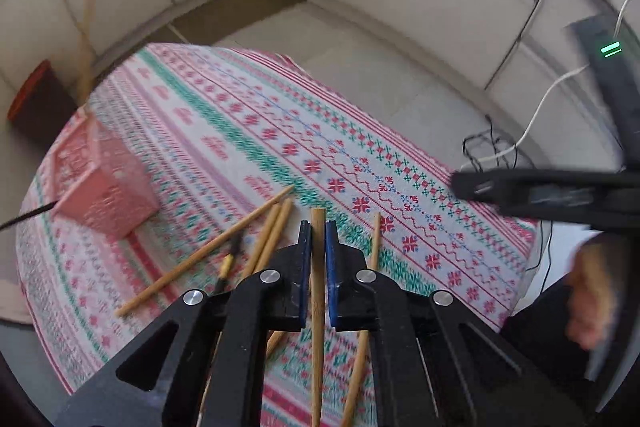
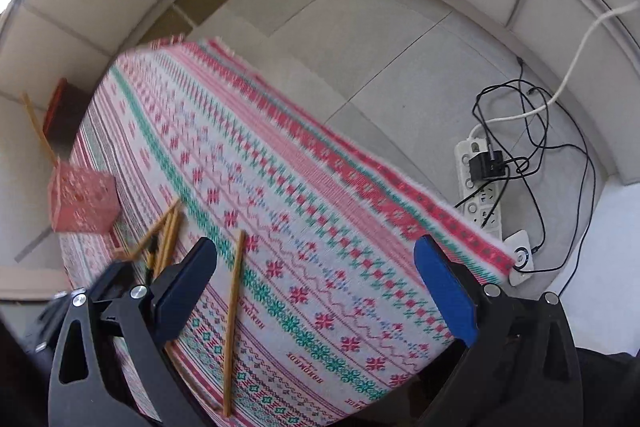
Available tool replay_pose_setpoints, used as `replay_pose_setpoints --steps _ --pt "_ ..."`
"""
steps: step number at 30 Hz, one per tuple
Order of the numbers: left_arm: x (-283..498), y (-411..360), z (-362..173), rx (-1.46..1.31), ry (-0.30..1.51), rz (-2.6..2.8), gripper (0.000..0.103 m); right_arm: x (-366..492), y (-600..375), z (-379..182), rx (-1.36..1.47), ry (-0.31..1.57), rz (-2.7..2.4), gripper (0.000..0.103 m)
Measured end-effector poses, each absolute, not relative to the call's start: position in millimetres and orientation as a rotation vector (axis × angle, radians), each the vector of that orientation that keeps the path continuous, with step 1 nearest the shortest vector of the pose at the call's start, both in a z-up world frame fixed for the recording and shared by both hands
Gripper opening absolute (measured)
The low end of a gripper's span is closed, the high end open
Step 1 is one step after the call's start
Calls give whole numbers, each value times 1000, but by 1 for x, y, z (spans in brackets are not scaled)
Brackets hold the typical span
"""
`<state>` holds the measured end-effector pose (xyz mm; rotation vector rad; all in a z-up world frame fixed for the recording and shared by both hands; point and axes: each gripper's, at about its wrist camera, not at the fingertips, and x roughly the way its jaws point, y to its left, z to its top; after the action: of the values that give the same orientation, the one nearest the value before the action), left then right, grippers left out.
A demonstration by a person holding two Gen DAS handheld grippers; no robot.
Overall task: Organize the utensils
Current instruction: 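Grasp a wooden chopstick with the left tool while the right tool reaches the pile, then lift the chopstick with the left tool while the right tool grasps and lifts another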
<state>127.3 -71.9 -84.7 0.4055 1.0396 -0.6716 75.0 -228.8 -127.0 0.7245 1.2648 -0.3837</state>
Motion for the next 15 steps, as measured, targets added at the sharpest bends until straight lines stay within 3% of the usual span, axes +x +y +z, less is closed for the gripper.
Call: replay_pose_setpoints --steps 2,5,9,12,13,15 --pt "119 -49 -67 362 997 -646 6 87 -209 -137 675 1312 -384 95" --pt "115 -23 -46 310 943 -619 6 101 -187 -150 642 1361 -373 85" --pt "111 2 -24 258 888 -597 6 115 -155 -174 634 1474 -339 57" --pt "108 16 -14 233 866 -593 6 118 -141 -169 563 1431 -404 18" --pt "107 20 -13 226 861 -586 6 118 -142 -170 591 1423 -392 9" --pt "107 27 -11 208 852 -566 6 114 -147 -171 673 1403 -384 7"
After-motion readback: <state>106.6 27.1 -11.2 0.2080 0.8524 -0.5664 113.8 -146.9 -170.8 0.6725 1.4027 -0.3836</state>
